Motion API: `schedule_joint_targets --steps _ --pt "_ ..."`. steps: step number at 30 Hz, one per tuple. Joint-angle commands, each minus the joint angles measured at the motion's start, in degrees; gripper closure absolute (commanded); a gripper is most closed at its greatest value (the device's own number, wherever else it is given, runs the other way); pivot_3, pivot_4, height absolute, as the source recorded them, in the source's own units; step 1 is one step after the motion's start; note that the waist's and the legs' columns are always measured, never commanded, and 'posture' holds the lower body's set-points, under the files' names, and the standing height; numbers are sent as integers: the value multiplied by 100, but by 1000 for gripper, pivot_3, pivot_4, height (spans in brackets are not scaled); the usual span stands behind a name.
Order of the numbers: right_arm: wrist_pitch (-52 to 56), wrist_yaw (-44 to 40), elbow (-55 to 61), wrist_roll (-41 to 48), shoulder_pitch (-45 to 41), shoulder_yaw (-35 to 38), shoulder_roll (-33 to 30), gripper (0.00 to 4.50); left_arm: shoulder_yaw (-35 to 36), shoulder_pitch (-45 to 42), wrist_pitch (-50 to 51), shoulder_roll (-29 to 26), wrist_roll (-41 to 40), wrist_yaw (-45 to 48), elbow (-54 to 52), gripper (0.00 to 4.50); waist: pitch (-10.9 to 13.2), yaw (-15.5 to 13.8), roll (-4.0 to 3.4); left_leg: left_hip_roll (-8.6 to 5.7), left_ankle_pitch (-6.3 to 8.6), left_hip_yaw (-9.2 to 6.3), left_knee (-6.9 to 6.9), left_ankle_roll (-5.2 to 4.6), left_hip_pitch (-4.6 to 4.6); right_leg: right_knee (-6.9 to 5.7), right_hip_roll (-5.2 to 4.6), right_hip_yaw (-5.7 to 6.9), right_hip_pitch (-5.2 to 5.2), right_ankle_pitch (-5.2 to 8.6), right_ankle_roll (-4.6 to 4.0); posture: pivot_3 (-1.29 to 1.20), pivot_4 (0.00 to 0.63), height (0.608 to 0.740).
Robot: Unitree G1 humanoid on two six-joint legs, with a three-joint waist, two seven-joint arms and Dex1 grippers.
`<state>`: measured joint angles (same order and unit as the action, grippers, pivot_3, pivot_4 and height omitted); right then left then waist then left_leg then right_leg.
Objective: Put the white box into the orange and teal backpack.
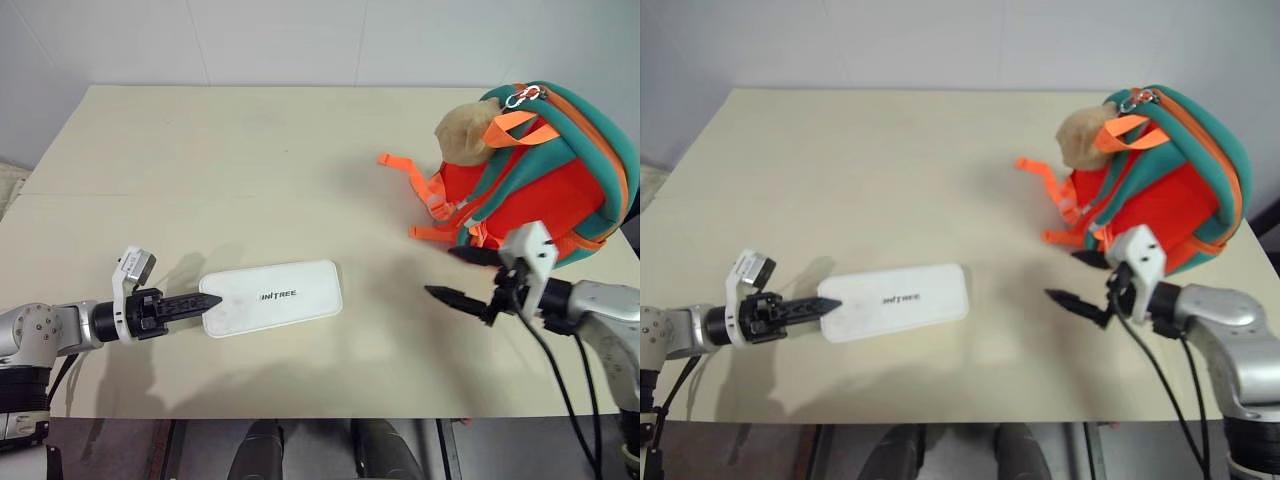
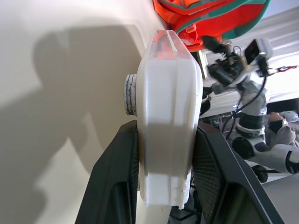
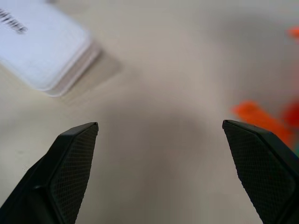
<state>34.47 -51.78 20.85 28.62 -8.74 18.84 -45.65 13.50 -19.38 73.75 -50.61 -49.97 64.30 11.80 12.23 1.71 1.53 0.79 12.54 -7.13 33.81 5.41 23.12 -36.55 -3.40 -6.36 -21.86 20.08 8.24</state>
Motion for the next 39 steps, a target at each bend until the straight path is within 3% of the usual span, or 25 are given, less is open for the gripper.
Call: schedule_joint_targets --steps 1,8,12,20,33,39 --pt "-15 517 134 18 -80 592 -42 0 7 -103 -80 -12 59 -93 -117 3249 0 10 0 1 0 0 1 0 -1 0 1 0 0 -1 0 0 150 740" --pt "-524 1837 -1044 -787 -1272 157 483 0 -133 -289 -116 152 73 -202 -164 3249 0 26 -1 -1 -4 5 7 -2 -2 -1 0 -4 1 -8 3 0 150 740" --pt "-787 2136 -1721 -1188 -1943 -321 750 0 -89 -298 -124 217 52 -264 -202 3249 0 31 -1 0 -5 4 -1 -1 1 -4 0 -4 -6 -9 4 0 150 740" --pt "-1184 2312 -2847 -1181 -3094 -575 1485 0 -59 -2 -713 93 296 120 230 3249 1 75 -2 2 -7 5 -10 3 12 -18 1 -5 -27 -7 2 0 150 740" --pt "-1424 1780 -2870 -958 -3148 -833 1642 4344 208 137 -960 134 306 34 246 3249 1 167 -2 0 -21 4 -5 5 9 -56 3 -6 -36 -7 1 0 150 740" --pt "-691 565 -1927 66 -3053 -1140 1608 4480 989 -149 -685 95 -59 -400 250 3249 1 188 -2 5 -23 4 -6 6 12 -79 9 -12 -54 -5 -1 0 150 740"
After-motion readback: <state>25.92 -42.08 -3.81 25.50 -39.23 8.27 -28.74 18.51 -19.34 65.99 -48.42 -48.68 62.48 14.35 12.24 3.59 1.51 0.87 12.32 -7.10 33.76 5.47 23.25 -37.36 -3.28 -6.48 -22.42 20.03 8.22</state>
